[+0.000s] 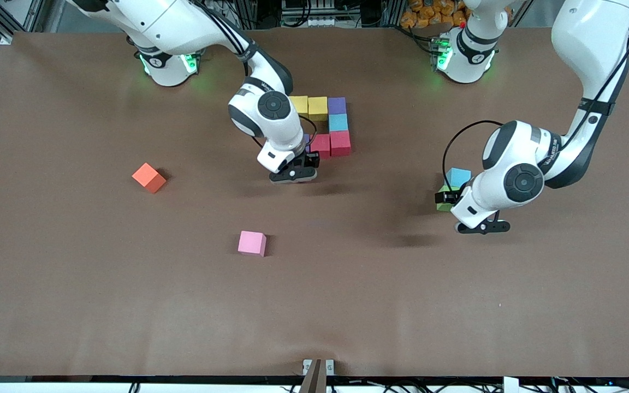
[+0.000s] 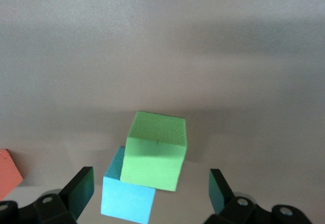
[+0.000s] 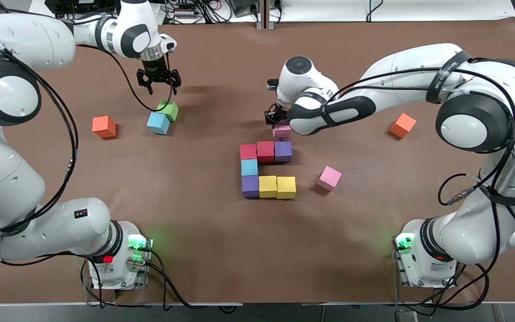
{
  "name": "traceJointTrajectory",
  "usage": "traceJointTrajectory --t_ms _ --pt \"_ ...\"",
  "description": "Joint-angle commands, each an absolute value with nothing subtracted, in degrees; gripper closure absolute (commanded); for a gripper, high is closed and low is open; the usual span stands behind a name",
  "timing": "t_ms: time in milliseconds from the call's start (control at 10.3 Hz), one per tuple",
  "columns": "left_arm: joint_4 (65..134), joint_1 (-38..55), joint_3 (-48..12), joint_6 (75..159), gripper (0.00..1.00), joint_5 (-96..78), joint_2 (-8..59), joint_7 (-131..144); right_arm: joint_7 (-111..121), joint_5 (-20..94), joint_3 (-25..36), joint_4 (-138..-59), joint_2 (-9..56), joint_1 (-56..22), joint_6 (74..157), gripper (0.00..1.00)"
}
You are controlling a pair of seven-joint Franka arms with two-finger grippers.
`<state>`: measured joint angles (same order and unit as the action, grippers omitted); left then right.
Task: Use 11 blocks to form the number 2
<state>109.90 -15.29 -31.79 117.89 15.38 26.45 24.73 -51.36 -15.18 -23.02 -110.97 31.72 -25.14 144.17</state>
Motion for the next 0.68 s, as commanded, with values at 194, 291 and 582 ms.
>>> traceJointTrajectory --t_ms 194,291,582 --pt "114.86 -14.59 -31.38 124.96 0.00 17.93 26.72 23.73 -55.27 -18.97 -23.29 -113.82 29.62 -25.75 144.32 0.54" --pt "116.09 -14.50 -31.29 126.81 0.00 17.93 26.72 23.73 -56.15 -20.20 -23.29 -114.60 29.79 -25.66 144.58 0.54" --pt "117.86 -14.50 -31.38 127.62 0.00 19.94 26.63 23.73 -58.61 -20.57 -23.38 -114.87 29.88 -25.22 145.02 0.54"
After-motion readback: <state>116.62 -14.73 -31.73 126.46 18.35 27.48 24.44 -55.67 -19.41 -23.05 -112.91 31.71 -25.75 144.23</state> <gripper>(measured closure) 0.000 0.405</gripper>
